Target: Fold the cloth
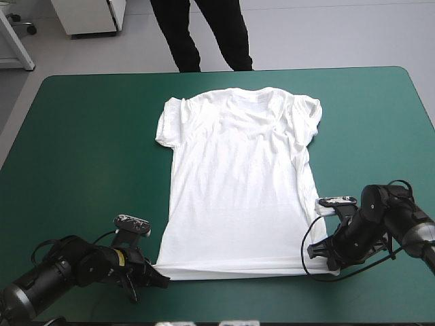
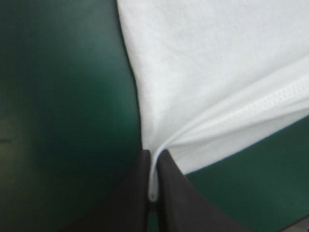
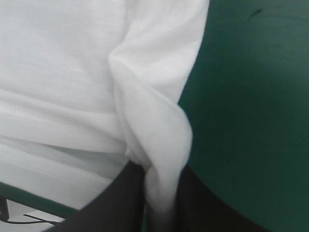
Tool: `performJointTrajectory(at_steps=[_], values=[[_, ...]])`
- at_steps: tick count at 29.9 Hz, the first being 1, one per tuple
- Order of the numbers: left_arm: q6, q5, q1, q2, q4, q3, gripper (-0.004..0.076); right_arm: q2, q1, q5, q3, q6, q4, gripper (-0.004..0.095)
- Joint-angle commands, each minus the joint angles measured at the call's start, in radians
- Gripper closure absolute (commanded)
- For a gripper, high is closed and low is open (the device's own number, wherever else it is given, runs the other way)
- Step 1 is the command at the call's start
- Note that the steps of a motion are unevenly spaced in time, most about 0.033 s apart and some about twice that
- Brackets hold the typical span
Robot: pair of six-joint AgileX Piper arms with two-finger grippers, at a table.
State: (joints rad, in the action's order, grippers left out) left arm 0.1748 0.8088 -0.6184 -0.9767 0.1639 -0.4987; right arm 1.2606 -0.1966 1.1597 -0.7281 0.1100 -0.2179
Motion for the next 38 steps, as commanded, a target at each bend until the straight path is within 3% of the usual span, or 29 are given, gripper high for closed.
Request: performJointTrajectory(at_steps=[1,5,9,15,22,26,32,38], values=[[0.008,-0.022,-0.008,0.013,-0.029,-0.018,0.0604,-0.024,0.004,0.011,-0.034,0.02,0.032,0.0566],[0.008,-0.036,-0.008,0.013,-0.031,-0.023,0.0391,-0.024,0.004,0.037,-0.105,0.007,0.046,0.0267],[0.061,-0.005,-0.008,0.013,-0.08,-0.103,0.0225,-0.024,0.004,0.065,-0.231,-0.04,0.112,0.0206],[0.156,-0.016,-0.008,-0.035,-0.291,-0.374,0.022,-0.024,0.004,-0.052,-0.439,-0.167,0.259,0.0206],[0.179,-0.009,0.017,-0.297,-0.465,-0.637,0.022,-0.02,0.004,-0.173,-0.546,-0.219,0.324,0.0206],[0.149,0.002,0.09,-0.469,-0.439,-0.748,0.022,-0.003,0.004,-0.158,-0.576,-0.219,0.324,0.0206],[0.01,0.009,0.204,-0.659,-0.218,-0.88,0.022,0.019,0.004,-0.158,-0.576,-0.194,0.324,0.0206],[0.006,0.031,0.233,-0.781,-0.201,-0.977,0.022,0.052,0.004,-0.171,-0.576,-0.188,0.324,0.0206]])
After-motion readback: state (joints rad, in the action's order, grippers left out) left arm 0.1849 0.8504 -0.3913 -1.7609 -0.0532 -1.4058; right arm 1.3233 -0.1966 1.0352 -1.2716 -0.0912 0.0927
